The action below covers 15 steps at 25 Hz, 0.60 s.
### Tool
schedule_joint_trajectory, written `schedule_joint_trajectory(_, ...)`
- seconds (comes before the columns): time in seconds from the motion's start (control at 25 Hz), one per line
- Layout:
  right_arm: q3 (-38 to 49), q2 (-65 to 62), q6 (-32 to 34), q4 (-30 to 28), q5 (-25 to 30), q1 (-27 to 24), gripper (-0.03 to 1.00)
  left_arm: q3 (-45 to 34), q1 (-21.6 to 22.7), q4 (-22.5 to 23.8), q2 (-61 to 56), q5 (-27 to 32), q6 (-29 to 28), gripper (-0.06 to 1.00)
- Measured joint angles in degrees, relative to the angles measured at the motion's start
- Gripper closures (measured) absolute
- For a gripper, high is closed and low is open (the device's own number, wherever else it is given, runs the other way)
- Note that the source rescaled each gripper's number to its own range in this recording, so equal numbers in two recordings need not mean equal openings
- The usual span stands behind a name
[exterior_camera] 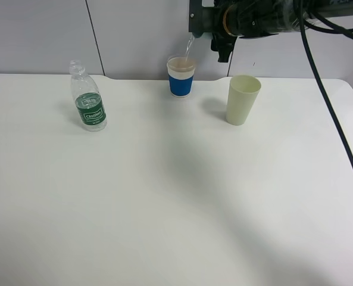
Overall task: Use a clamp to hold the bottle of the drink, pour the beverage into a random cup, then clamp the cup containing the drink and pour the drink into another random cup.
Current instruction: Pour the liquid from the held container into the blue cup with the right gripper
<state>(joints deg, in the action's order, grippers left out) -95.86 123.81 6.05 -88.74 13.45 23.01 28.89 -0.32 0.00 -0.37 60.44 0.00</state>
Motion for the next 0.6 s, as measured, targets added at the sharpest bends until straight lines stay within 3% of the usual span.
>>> schedule_joint_trajectory(0.6, 0.0, 0.0, 0.0, -3.4, -0.2, 0.0, 0.97, 0.0, 0.0, 0.0, 0.0, 0.0, 0.0, -0.06)
